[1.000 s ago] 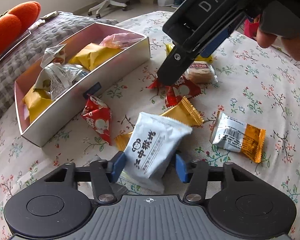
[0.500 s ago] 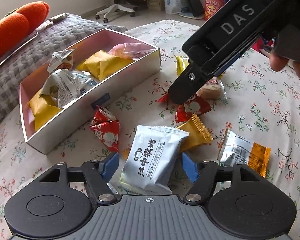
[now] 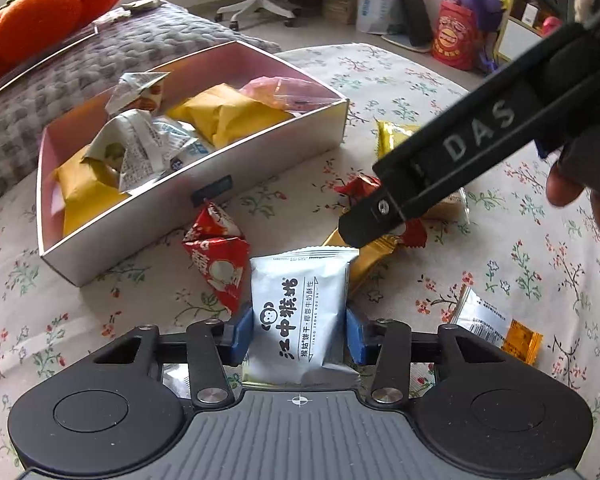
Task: Organize snacks
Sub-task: 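Grasp the white printed biscuit packet with the left gripper, then grasp the red printed packet with the right gripper while left gripper holds the white packet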
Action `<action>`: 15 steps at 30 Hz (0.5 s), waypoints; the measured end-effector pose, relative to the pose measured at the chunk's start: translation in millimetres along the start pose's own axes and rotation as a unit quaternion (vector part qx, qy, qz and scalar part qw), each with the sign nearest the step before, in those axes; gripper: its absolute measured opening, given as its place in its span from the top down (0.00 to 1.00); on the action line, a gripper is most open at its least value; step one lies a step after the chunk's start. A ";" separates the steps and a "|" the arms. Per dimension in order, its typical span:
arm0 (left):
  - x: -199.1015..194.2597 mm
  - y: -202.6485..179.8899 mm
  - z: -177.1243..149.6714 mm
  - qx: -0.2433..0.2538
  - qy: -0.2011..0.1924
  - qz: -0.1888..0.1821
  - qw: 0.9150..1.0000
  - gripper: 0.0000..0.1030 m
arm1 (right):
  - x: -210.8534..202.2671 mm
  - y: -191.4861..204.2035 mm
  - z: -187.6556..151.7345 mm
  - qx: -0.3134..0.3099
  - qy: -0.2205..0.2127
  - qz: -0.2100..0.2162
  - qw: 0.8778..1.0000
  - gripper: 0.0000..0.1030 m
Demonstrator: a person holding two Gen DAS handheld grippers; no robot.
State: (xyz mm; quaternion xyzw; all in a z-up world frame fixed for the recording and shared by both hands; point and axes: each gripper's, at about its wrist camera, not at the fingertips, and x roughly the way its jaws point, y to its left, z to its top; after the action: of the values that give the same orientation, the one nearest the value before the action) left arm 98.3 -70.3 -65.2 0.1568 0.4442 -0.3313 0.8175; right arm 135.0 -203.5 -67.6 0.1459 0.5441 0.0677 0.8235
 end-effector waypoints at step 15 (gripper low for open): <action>-14.6 6.8 3.7 -0.033 -0.015 -0.002 0.999 0.58 | 9.3 -21.6 0.8 0.096 -0.006 0.000 0.995 0.54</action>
State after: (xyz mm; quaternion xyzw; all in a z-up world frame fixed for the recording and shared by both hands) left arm 99.6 -61.4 -51.3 0.1235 0.4434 -0.3203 0.8280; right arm 138.4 -221.6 -82.2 0.2245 0.5431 0.0147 0.8090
